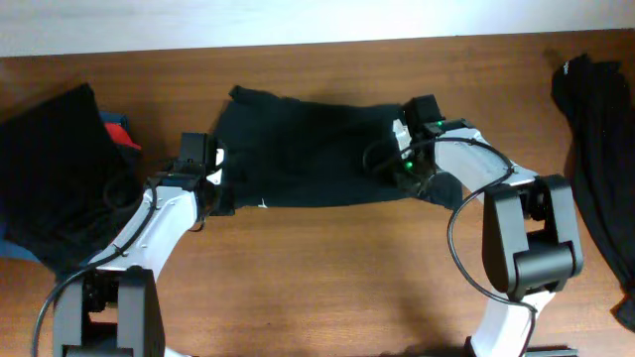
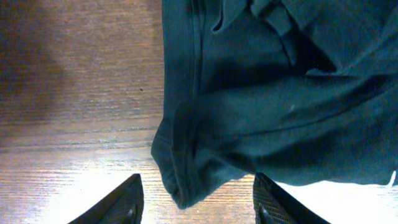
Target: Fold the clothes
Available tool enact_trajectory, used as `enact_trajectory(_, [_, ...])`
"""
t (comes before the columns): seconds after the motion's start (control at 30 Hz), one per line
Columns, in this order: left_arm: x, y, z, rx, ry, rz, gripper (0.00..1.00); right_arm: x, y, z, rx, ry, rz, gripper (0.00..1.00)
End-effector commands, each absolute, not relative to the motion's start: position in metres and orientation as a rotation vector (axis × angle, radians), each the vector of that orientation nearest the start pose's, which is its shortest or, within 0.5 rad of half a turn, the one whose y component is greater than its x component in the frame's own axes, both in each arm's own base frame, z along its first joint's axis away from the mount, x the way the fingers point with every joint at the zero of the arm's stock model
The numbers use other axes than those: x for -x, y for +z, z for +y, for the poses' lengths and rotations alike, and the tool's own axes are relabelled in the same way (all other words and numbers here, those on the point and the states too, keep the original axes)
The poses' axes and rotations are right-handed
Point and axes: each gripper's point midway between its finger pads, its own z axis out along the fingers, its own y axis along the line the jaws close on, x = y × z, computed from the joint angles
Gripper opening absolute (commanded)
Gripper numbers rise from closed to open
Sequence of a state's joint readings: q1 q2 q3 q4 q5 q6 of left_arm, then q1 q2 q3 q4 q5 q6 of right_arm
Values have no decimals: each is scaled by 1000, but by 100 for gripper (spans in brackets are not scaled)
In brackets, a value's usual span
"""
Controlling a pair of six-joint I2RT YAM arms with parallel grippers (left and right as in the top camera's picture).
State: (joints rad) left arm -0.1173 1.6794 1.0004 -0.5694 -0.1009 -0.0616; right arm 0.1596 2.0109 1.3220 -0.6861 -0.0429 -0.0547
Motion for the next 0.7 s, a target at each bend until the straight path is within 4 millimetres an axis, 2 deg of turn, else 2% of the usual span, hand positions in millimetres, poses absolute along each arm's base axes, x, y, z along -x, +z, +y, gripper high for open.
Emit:
enact_trajectory(0.0, [-351,33,-27,-67,92,2828,56,-405,-24,52,166,-57,2969,43])
enact_trajectory(0.03, [-350,32,-27,-67,92,2831,56,-407,-24,39,47,-134,2962,48])
enact_trajectory(0.1, [-349,32,-26,-67,93,2835,56,-408,-23,22,-52,-176,2958,51])
enact_trajectory(0.23, [-349,32,-27,-68,93,2834,56,-393,-25,-7,-157,-197,3020,59])
enact_trajectory(0.33, [-349,32,-27,-68,93,2834,56,-390,-26,-14,-183,-195,3033,61])
enact_trajectory(0.53, [-349,32,-27,-68,89,2835,56,-389,-26,-10,-178,-170,3037,63])
enact_trajectory(0.67, [-351,33,-45,-91,-52,2828,55,-389,-26,-9,-178,-166,3038,63])
